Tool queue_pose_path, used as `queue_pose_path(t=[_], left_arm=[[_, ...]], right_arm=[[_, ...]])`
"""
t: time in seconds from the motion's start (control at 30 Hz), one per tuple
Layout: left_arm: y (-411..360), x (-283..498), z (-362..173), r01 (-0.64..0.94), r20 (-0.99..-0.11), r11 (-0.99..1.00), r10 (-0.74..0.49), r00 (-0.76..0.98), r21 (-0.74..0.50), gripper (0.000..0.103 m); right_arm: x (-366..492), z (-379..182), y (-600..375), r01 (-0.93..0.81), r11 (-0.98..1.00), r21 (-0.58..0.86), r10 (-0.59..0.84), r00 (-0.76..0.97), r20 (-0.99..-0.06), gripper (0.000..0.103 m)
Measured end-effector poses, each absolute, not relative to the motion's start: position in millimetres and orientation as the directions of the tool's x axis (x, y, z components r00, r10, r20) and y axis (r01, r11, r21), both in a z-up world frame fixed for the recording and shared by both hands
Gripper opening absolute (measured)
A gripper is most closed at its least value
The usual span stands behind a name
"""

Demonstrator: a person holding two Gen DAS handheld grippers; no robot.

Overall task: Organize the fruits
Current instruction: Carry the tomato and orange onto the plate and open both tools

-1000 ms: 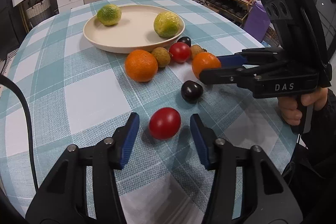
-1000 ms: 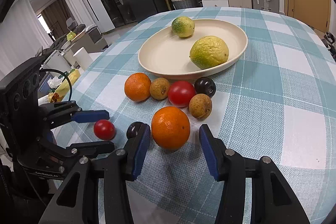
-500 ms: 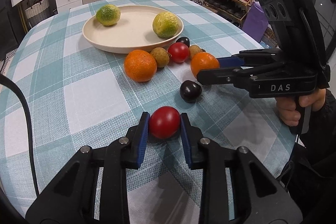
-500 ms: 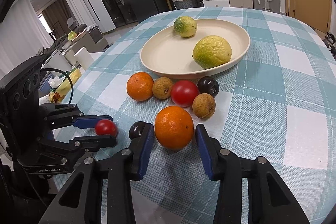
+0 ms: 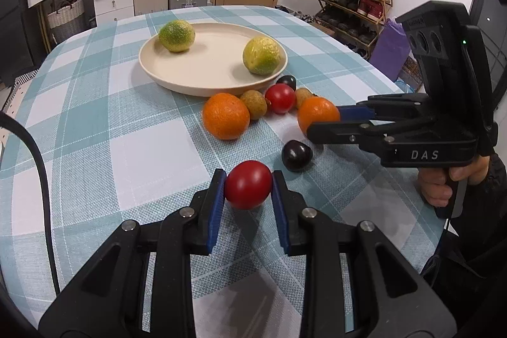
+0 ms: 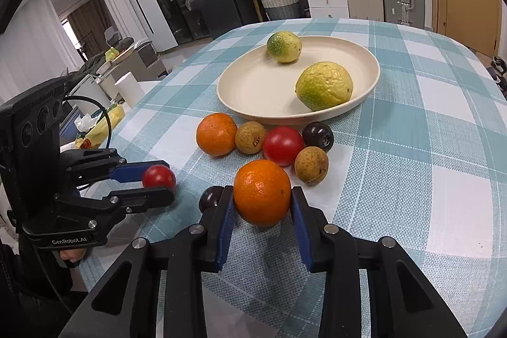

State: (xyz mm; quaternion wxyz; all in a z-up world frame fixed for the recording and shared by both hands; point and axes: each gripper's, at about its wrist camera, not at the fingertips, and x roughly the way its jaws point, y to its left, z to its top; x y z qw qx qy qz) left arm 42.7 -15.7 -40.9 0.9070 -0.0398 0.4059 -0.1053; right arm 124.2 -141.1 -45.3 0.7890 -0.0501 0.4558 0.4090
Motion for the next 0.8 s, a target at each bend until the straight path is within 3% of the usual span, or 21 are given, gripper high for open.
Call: queue_pose_path(t=[0.8], left_arm=[[0.5,54.7,-8.7,0.085,-0.618,0.980,-0.181,0.765,-0.181,0.026]], right_arm=[[130.3,-22.6,-151.2,-0.679,0.666,0.309,0.638,0.305,-0.707,0.035]])
